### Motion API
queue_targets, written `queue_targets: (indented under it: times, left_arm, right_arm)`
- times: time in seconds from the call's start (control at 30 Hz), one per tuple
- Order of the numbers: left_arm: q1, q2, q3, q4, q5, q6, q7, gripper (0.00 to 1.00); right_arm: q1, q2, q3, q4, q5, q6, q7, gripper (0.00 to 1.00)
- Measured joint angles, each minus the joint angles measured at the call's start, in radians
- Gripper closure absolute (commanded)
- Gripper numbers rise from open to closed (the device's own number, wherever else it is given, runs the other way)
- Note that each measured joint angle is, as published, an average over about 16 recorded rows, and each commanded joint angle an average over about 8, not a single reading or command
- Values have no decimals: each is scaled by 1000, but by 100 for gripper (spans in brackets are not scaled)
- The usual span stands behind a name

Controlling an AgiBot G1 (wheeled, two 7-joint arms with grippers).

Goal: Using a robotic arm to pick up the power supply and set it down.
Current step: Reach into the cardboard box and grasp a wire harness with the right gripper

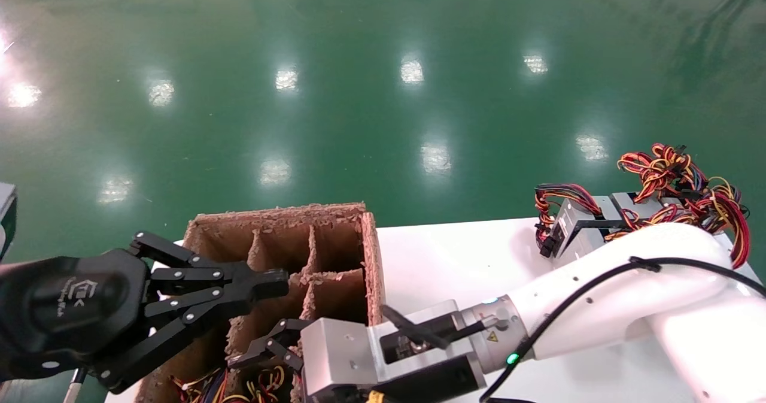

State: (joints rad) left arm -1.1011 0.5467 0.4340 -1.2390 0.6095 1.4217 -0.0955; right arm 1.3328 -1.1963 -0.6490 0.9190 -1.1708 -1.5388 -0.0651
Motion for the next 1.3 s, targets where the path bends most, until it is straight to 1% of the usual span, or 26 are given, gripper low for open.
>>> queue_targets:
  times: [0.07,0.13,0.2,0.33,0.4,0.47,0.63,0.7,0.77,1.3]
  left_arm:
    - [0,0,0,0,0,0,0,100]
    - [0,0,0,0,0,0,0,100]
    - [0,0,0,0,0,0,0,100]
    - [0,0,0,0,0,0,0,100]
    - [0,0,0,0,0,0,0,100]
    - [0,0,0,0,0,0,0,100]
    - [0,0,0,0,0,0,0,100]
    - [0,0,0,0,0,0,0,100]
    - [0,0,0,0,0,0,0,100]
    - [0,0,0,0,0,0,0,100]
  right_arm:
    - [4,-10,-4,-18,-5,1,-12,1]
    - [8,-18,-8,-35,-10,2,-24,9]
    - [12,-26,-12,-53,-15,3,-37,24]
    - [17,-39,-17,-87,-20,5,-59,60]
    - [19,-44,-19,-103,-22,5,-70,72]
    - [20,-50,-21,-119,-23,6,-79,81]
    - [18,-65,-26,-151,-27,10,-101,95]
    - [16,-70,-28,-162,-28,12,-109,99]
    - [14,-75,-31,-172,-29,13,-115,100]
    - [12,-95,-44,-227,-32,15,-153,100]
